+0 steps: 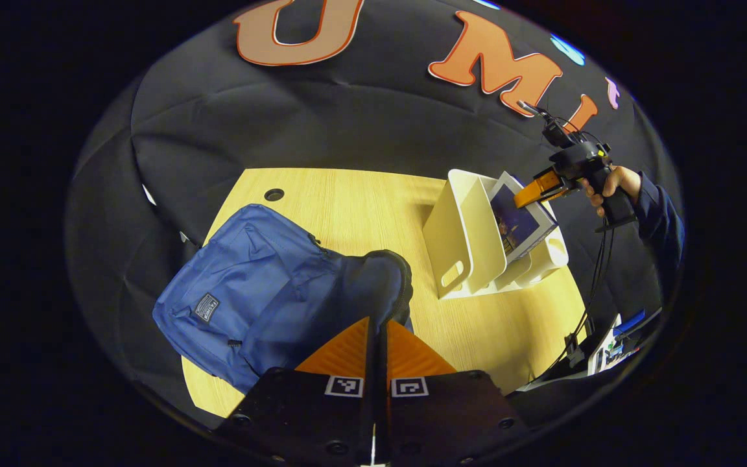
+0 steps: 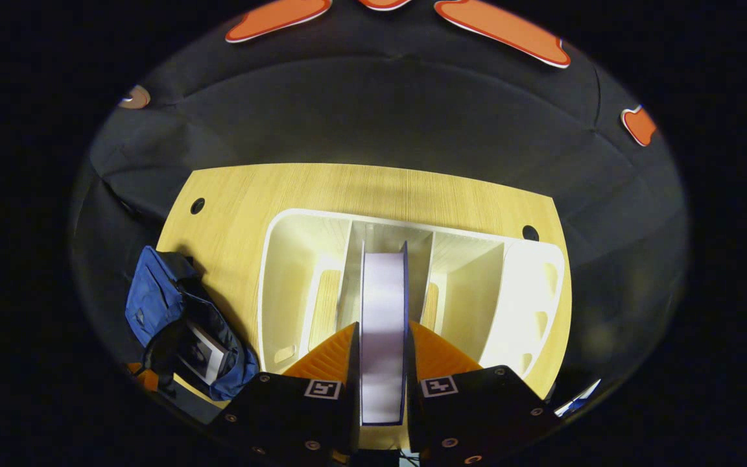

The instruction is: Open the schoolbag, grab two books from the bookshelf and put them into the schoolbag.

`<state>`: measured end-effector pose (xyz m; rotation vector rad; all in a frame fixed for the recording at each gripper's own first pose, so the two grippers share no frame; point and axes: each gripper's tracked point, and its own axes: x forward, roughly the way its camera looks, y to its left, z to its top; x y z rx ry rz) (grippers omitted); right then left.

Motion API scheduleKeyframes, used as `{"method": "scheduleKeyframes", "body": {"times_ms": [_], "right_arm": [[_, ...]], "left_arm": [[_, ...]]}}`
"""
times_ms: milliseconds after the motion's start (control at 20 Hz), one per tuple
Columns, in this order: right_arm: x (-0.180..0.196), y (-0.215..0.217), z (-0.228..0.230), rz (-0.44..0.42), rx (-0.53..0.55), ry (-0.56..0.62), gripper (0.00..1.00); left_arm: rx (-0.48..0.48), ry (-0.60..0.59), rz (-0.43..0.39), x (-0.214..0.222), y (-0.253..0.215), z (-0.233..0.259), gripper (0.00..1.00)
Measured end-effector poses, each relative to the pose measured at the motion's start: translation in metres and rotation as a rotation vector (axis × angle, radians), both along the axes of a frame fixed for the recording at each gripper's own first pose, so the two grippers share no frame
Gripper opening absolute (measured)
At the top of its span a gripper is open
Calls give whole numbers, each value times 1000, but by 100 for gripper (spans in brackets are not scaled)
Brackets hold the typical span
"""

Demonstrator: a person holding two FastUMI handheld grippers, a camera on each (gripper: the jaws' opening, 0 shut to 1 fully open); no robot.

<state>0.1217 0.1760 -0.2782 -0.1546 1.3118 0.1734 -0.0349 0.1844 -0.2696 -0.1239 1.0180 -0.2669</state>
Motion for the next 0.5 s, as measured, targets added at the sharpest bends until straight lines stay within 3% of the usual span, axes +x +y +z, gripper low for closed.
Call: {"method": "scheduleKeyframes", "body": {"times_ms": [500], "right_arm": [[-11,-20,69,36,82,-54,28]], "left_arm": [[-5,6,-21,-5,-5,-5,2]]}}
